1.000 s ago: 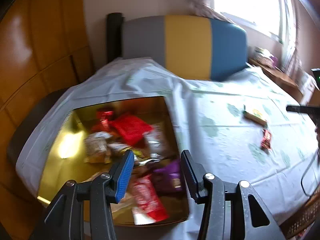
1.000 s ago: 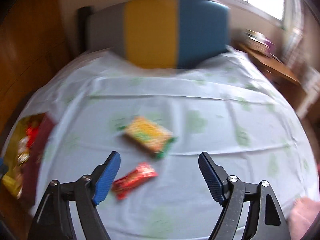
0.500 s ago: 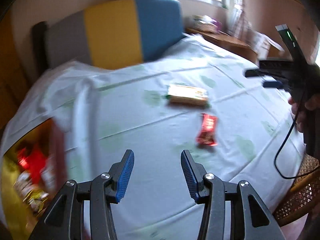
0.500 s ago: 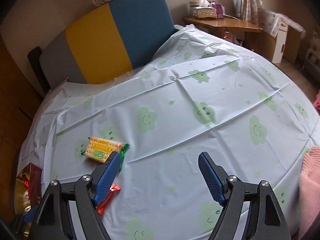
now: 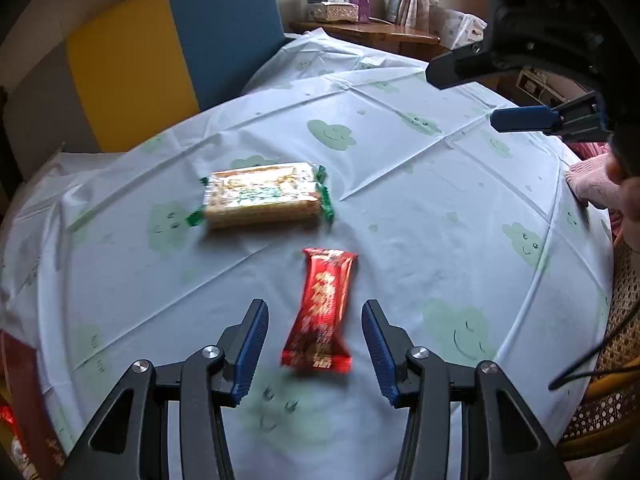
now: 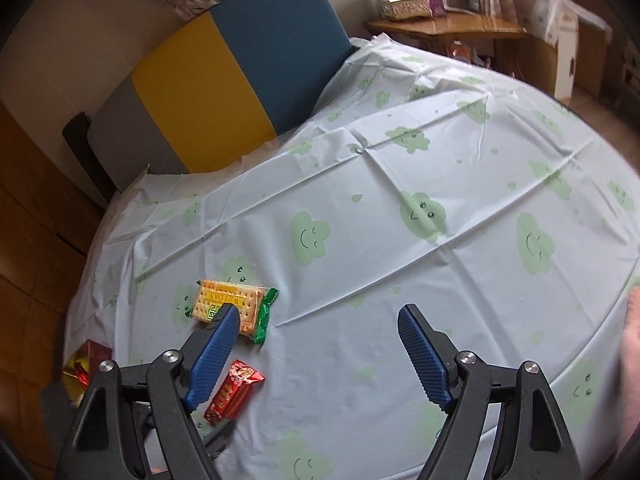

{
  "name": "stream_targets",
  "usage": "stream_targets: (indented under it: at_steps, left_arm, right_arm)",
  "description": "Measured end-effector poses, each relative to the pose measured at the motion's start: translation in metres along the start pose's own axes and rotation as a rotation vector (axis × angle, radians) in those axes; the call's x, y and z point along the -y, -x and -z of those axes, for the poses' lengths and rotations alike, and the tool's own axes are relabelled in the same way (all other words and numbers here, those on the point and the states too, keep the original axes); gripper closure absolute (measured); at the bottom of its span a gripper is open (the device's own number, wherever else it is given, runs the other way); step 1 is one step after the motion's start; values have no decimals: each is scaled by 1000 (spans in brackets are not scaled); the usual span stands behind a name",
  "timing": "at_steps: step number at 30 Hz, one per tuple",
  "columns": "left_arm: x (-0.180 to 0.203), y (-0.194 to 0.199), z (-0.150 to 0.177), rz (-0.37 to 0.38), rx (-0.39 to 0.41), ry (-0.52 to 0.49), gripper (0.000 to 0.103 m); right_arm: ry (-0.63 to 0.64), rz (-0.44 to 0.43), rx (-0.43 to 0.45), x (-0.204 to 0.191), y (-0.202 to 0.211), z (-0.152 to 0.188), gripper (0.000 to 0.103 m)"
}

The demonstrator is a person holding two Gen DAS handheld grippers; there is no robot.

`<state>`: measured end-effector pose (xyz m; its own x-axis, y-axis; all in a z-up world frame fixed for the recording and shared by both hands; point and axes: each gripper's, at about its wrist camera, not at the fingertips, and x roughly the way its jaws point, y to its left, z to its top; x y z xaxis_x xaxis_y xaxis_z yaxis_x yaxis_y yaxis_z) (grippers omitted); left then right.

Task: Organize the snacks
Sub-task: 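Move both tools back over the table and grasp the red bar with left tool, then grasp the WEIDAN cracker pack with the right tool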

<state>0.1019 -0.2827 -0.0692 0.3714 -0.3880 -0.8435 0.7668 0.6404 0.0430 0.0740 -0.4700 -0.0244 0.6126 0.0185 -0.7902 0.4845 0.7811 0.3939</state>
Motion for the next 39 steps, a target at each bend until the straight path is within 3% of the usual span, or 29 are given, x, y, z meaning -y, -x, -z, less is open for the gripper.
stream_targets:
  at_steps: [3, 4, 5, 6, 14, 20, 26, 30, 34, 39]
  left_arm:
    - [3, -18, -3, -4, -34, 2, 55]
    - [2, -22, -3, -5, -39, 5, 63]
    - [2, -21, -2, -10, -9, 11, 78]
    - [3, -21, -1, -14, -7, 19, 80]
    - [-26, 26, 40, -67, 87, 193, 81]
    - [-66, 36, 89, -142, 77, 332, 81]
    - [-59, 41, 110, -179, 162, 260, 80]
    - [-68, 44, 115, -134, 181, 302, 80]
    - [-68, 40, 111, -124, 193, 313, 80]
    - [-72, 41, 113, -91, 204, 338, 80]
  right_arm:
    - [6, 0, 5, -2, 0, 0, 21]
    - [19, 3, 9, -5, 1, 0, 21]
    - [31, 8, 13, -6, 2, 0, 21]
    - [40, 10, 14, -7, 2, 0, 21]
    - [199, 26, -57, -32, -13, 14, 21]
    - [324, 35, -104, -52, -25, 29, 21]
    - [434, 0, -158, -71, -33, 48, 21]
    - [559, -19, -196, -98, -38, 58, 21]
    - [719, 6, -190, -130, -59, 49, 21]
    - [797, 46, -233, -142, -105, 20, 21]
